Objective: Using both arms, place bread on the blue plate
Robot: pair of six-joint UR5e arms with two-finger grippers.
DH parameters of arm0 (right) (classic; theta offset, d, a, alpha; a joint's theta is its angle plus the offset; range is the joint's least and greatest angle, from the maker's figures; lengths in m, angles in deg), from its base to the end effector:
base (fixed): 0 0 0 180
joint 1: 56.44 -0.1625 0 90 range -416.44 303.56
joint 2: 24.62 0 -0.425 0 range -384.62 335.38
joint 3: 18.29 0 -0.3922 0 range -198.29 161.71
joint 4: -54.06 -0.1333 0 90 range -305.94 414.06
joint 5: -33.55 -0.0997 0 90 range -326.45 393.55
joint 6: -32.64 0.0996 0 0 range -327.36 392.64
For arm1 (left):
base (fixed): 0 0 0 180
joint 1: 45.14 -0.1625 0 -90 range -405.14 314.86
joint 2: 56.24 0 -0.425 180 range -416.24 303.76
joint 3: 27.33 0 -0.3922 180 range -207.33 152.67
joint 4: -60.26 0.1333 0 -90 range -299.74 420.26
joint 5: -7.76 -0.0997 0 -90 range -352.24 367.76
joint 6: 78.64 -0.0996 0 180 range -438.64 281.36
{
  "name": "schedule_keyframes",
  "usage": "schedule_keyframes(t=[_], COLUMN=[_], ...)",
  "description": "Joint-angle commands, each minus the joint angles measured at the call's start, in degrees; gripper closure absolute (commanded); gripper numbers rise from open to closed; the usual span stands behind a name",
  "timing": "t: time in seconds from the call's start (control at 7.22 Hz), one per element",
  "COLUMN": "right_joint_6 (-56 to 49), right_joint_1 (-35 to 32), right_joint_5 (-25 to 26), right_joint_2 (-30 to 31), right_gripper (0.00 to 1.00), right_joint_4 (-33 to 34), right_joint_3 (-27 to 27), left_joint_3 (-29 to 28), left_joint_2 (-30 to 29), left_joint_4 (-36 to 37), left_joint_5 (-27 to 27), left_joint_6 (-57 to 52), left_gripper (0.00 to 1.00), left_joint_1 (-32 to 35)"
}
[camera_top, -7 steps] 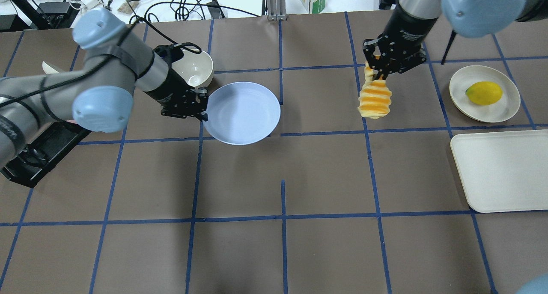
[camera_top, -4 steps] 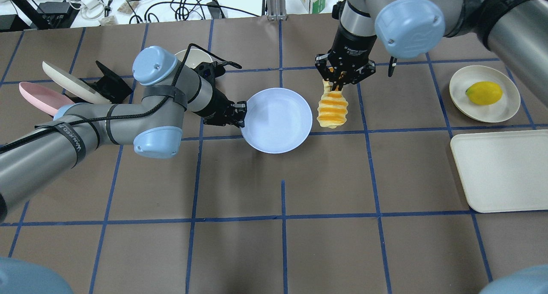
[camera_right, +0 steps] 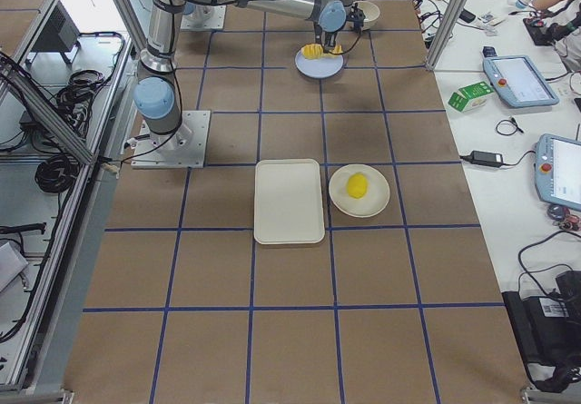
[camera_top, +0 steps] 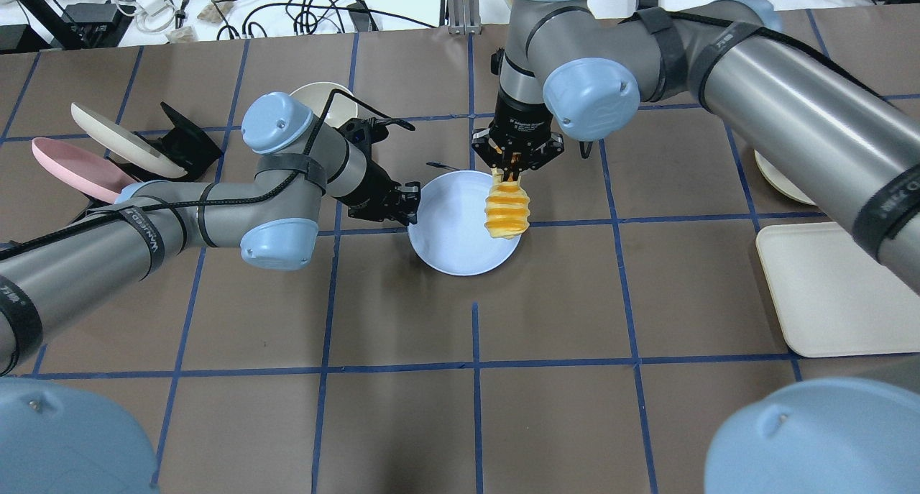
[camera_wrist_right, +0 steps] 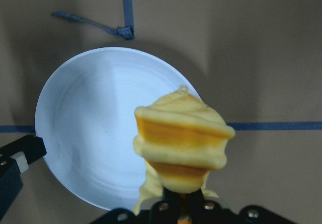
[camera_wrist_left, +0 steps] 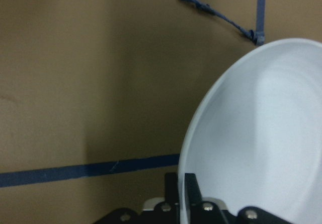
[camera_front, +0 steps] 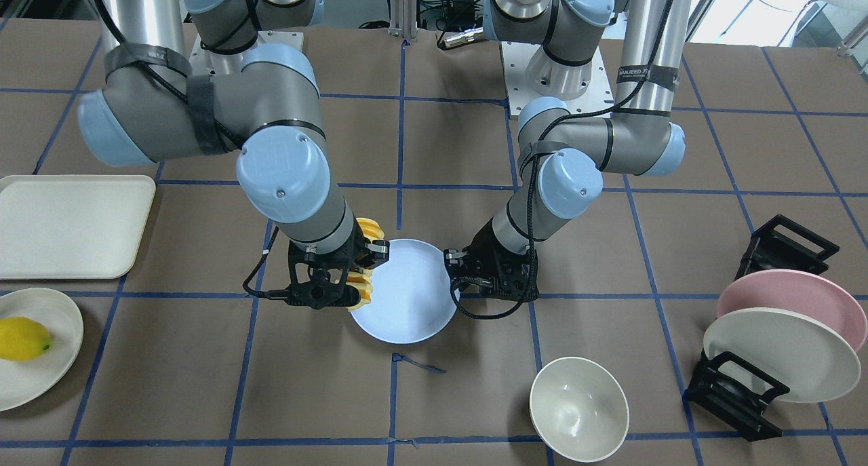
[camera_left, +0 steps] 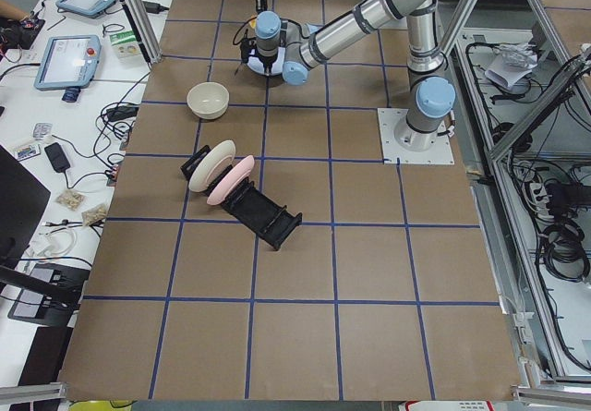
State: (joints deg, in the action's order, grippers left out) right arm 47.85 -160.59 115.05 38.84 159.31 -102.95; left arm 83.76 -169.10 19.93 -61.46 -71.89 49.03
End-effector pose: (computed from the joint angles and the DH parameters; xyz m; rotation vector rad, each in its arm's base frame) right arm 0.3011 -0.5888 0.2926 0.0396 3.0171 0.2085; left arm -0.2086 -0.5422 0.1992 0.0370 -2.7698 0.0894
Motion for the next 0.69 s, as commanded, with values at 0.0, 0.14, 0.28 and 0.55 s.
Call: schedule_keyframes(t=[0.0,0.14,0.28,0.55], right_joint_6=[0.08,0.6,0.78,0.26], right_joint_1=[-1.66,-2.19,-2.63,-2.98], right_joint_5=[-2.12,-5.18,-5.38,-5.38], right_joint_2=[-3.76,-5.17,-6.49,-6.5], right_gripper=[1.0,1.0,1.0,0.33], right_joint_4=[3.1,6.77,7.59,7.68], right_joint_3=[0.02,-0.06,-0.32,-2.07], left_joint_3=[-1.39,-3.32,-6.73,-16.65], left_joint_2=[1.66,3.33,5.96,11.59], left_joint_4=[3.22,1.06,-8.27,-32.5], left_joint_5=[-0.47,-1.0,-1.61,-15.01], left_joint_6=[-0.16,-0.43,-3.91,-7.28], left_gripper=[0.0,0.0,0.0,0.0], left_joint_1=[-1.09,-3.44,-5.38,-5.23])
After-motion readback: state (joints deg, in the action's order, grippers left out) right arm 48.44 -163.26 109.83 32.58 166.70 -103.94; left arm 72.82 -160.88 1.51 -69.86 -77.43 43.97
